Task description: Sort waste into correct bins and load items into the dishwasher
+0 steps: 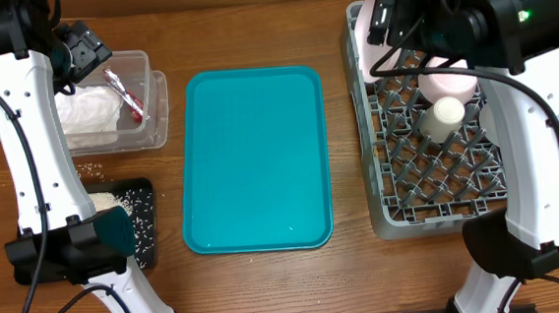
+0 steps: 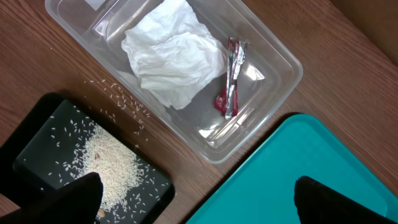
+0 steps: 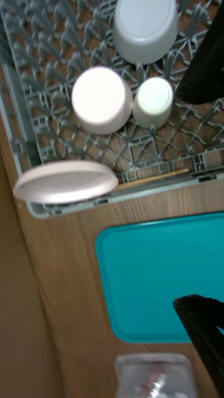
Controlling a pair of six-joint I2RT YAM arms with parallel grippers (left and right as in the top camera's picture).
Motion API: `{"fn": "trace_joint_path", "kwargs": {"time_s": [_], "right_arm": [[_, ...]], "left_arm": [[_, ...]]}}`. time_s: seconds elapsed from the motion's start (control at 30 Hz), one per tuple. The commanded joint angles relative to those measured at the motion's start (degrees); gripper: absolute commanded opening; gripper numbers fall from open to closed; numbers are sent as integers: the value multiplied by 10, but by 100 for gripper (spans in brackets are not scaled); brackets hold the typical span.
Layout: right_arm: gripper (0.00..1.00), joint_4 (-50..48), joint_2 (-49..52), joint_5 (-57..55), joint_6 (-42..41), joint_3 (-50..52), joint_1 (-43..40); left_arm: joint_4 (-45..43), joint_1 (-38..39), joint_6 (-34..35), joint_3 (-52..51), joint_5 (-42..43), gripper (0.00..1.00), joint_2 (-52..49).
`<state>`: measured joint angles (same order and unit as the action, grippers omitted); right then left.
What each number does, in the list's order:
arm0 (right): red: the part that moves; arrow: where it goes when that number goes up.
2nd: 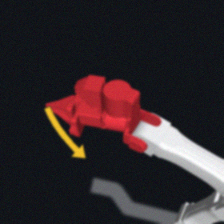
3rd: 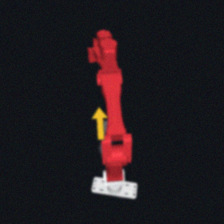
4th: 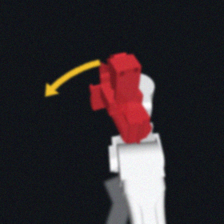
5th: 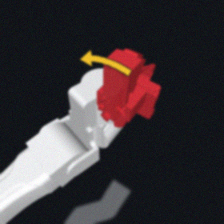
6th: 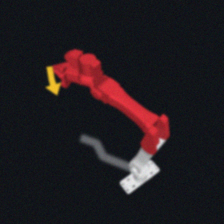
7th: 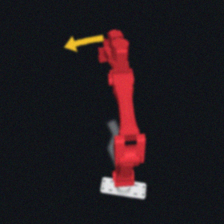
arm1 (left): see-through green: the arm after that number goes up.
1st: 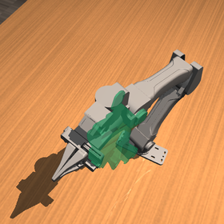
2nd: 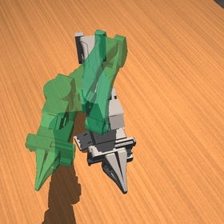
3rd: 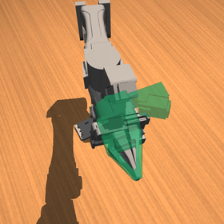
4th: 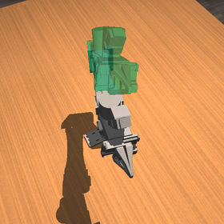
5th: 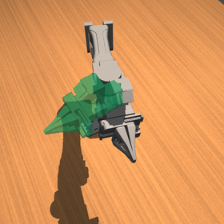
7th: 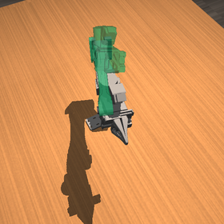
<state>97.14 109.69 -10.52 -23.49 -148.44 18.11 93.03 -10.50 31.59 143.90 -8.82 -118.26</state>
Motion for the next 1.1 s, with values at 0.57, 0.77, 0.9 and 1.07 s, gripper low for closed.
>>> {"fn": "trace_joint_path", "kwargs": {"time_s": [0.57,0.77,0.9,1.07], "right_arm": [[100,-1,-381,51,-48,437,-2],[100,-1,-413,53,-70,492,-2],[100,-1,-406,53,-70,492,-2],[100,-1,-400,57,-70,492,-2]], "left_arm": [[-1,5,4,6,1,100,3],[-1,5,4,6,1,100,3],[-1,4,4,6,1,100,3],[-1,5,4,6,1,100,3]]}}
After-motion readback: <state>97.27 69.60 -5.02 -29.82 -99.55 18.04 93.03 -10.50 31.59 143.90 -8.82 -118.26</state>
